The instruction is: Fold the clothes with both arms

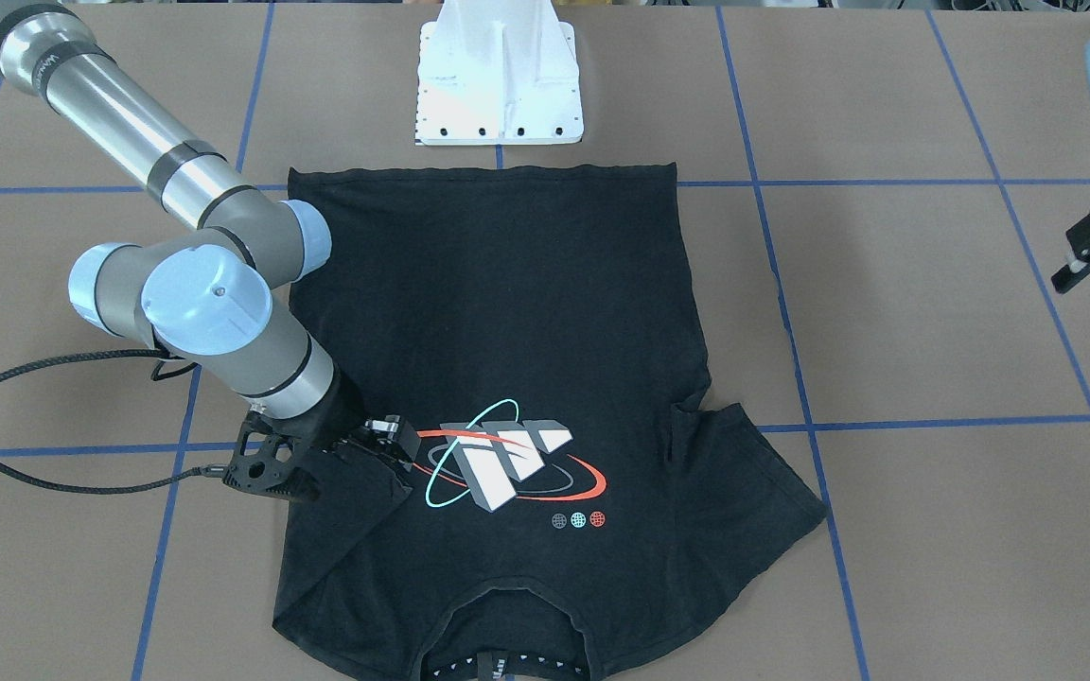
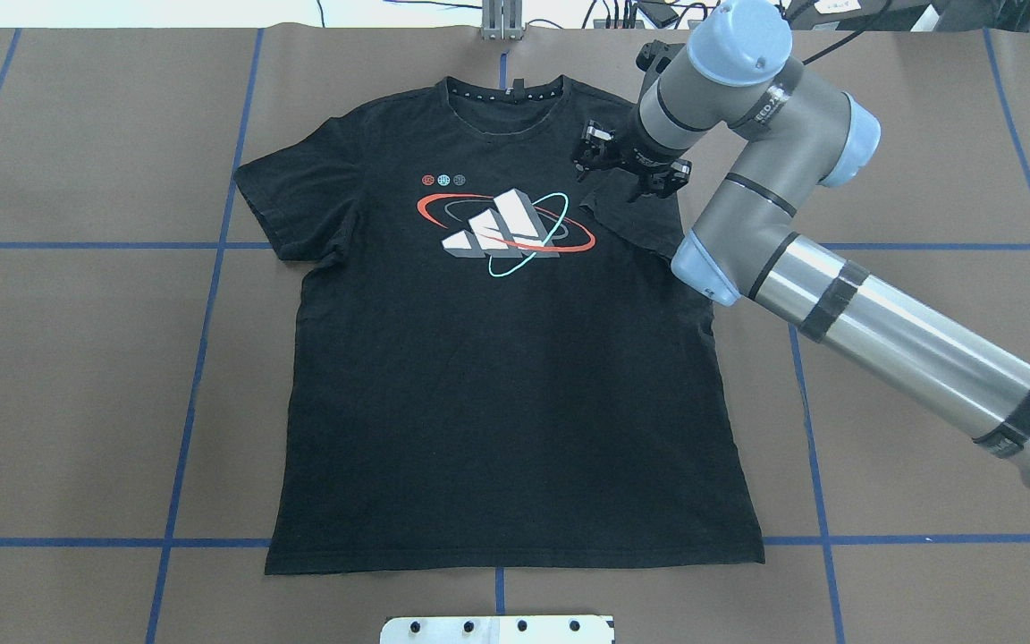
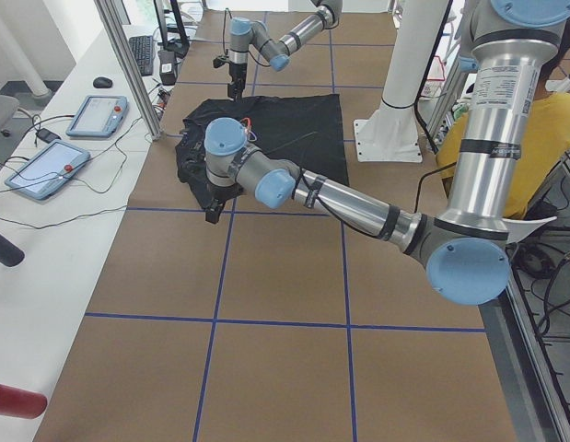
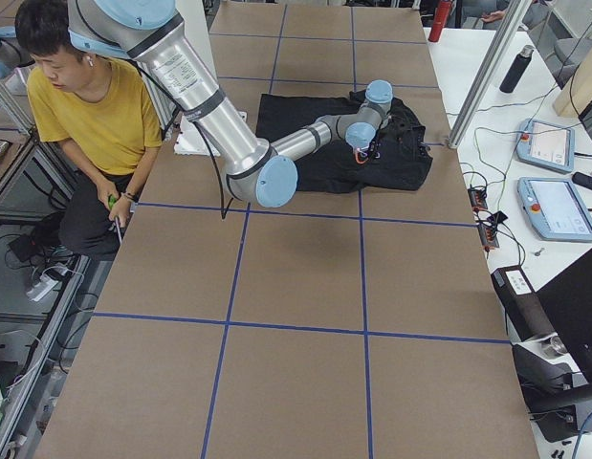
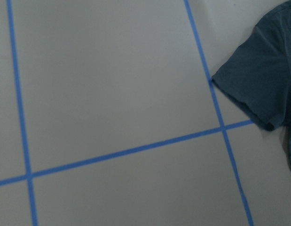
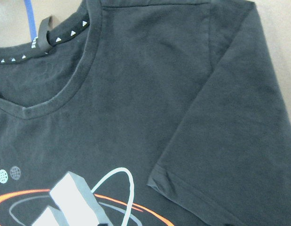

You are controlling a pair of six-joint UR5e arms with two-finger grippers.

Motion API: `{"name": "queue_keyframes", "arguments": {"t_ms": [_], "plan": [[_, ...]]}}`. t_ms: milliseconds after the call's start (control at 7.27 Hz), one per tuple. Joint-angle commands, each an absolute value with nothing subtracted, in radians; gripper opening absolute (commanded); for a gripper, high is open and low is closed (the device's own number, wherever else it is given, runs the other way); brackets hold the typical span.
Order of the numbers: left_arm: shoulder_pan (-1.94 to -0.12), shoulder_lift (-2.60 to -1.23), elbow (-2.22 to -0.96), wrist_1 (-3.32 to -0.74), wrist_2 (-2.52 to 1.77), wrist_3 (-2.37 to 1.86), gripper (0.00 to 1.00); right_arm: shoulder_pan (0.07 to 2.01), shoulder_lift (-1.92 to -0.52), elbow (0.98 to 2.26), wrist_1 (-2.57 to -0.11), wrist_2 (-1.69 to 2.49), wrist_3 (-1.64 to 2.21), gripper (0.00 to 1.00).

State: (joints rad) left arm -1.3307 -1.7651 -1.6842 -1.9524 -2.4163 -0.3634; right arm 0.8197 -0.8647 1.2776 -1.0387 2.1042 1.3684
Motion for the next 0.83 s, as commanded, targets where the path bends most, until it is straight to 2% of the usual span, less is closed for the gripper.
{"name": "queue_keyframes", "arguments": {"t_ms": [0, 275, 413, 688], "plan": [[-1.263, -1.991, -1.324, -2.161, -2.414, -0.394, 0.99, 0.819, -1.03, 1.469, -1.037, 2.111, 1.368, 1.0], [-1.144, -2.168, -1.066, -2.306, -2.38, -0.394, 0.94, 0.818, -1.161, 1.631, -1.042, 2.128, 1.37, 1.0], [-1.103, -2.201, -1.021, -2.348, -2.267, -0.394, 0.93, 0.818, -1.186, 1.658, -1.042, 2.129, 1.368, 1.0], [-1.06, -2.212, -0.901, -2.53, -2.235, -0.396, 0.83, 0.818, -1.189, 1.661, -1.042, 2.126, 1.37, 1.0]]}}
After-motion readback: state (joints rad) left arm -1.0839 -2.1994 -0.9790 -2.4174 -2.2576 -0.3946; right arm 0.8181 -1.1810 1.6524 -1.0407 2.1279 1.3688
